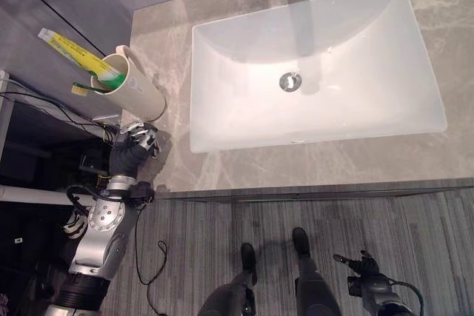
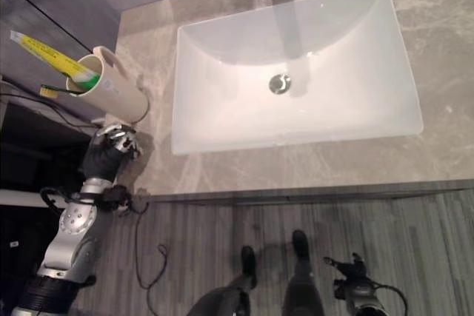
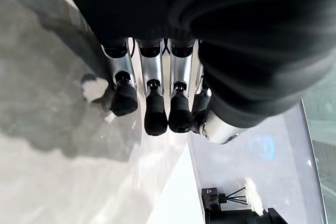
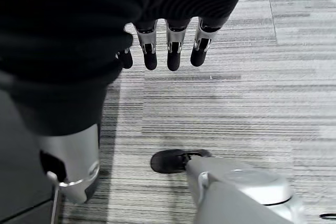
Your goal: Put brush and paste in cup on sink, flatten towel.
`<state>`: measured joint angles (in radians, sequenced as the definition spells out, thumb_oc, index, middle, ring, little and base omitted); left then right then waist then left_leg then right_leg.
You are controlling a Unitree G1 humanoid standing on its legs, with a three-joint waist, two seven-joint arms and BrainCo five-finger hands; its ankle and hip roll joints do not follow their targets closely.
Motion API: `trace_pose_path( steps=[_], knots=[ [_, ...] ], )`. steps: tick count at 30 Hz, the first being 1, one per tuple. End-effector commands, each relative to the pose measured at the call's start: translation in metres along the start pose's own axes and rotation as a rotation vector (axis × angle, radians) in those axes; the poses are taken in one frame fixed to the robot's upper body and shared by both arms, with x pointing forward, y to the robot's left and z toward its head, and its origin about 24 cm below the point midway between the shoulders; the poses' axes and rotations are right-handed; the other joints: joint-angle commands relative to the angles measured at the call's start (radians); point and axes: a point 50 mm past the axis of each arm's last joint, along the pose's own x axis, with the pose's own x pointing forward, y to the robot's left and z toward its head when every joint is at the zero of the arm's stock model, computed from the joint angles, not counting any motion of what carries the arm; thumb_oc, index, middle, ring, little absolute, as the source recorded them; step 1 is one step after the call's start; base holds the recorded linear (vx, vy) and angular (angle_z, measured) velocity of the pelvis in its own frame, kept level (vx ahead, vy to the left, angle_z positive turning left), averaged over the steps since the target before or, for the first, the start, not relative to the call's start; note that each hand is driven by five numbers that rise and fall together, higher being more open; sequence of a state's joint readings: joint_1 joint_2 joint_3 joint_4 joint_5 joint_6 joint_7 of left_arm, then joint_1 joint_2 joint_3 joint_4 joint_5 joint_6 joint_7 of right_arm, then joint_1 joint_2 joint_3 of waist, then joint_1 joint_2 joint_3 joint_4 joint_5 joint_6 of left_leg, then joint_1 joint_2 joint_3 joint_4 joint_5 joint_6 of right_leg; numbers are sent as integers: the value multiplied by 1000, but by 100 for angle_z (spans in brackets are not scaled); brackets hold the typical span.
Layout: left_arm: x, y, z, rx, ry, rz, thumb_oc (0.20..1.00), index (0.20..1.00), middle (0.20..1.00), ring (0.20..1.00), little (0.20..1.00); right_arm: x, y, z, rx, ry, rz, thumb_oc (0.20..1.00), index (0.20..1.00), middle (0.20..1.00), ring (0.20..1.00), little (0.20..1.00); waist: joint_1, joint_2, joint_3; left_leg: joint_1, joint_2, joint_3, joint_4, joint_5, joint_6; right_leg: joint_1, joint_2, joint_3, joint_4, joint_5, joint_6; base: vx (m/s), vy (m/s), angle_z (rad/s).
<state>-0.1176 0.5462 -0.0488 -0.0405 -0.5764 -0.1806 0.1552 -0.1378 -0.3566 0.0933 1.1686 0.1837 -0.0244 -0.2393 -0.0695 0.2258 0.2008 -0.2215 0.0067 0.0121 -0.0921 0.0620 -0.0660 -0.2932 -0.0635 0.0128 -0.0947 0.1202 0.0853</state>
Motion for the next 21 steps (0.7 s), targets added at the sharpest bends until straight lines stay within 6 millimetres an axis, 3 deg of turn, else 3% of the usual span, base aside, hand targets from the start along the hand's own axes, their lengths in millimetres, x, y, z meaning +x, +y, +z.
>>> trace_pose_path(
  steps=[1, 8, 21],
  knots=[
    [3, 17, 6, 36, -58, 100, 200, 200, 200, 200, 200, -1, -4, -10, -35, 39, -29, 1000, 1000, 1000, 1000, 1000, -29, -35, -18, 40, 0, 21, 5, 6, -45, 11, -26, -16, 7, -67, 33, 0, 0, 0],
    [1, 20, 6, 40, -55, 116, 200, 200, 200, 200, 200, 0, -6, -10, -25, 38, -37, 1000, 1000, 1000, 1000, 1000, -29, -33, -21, 42, 0, 22, 5, 7, -48, 13, -23, -16, 7, -72, 31, 0, 0, 0],
    [36, 19, 26, 37, -149, 174, 200, 200, 200, 200, 200, -1, 1, -5, -21, 18, -22, 1000, 1000, 1000, 1000, 1000, -59, -49, -16, 42, 10, 23, 5, 3, -55, 10, -16, -19, 7, -73, 26, 0, 0, 0]
  ],
)
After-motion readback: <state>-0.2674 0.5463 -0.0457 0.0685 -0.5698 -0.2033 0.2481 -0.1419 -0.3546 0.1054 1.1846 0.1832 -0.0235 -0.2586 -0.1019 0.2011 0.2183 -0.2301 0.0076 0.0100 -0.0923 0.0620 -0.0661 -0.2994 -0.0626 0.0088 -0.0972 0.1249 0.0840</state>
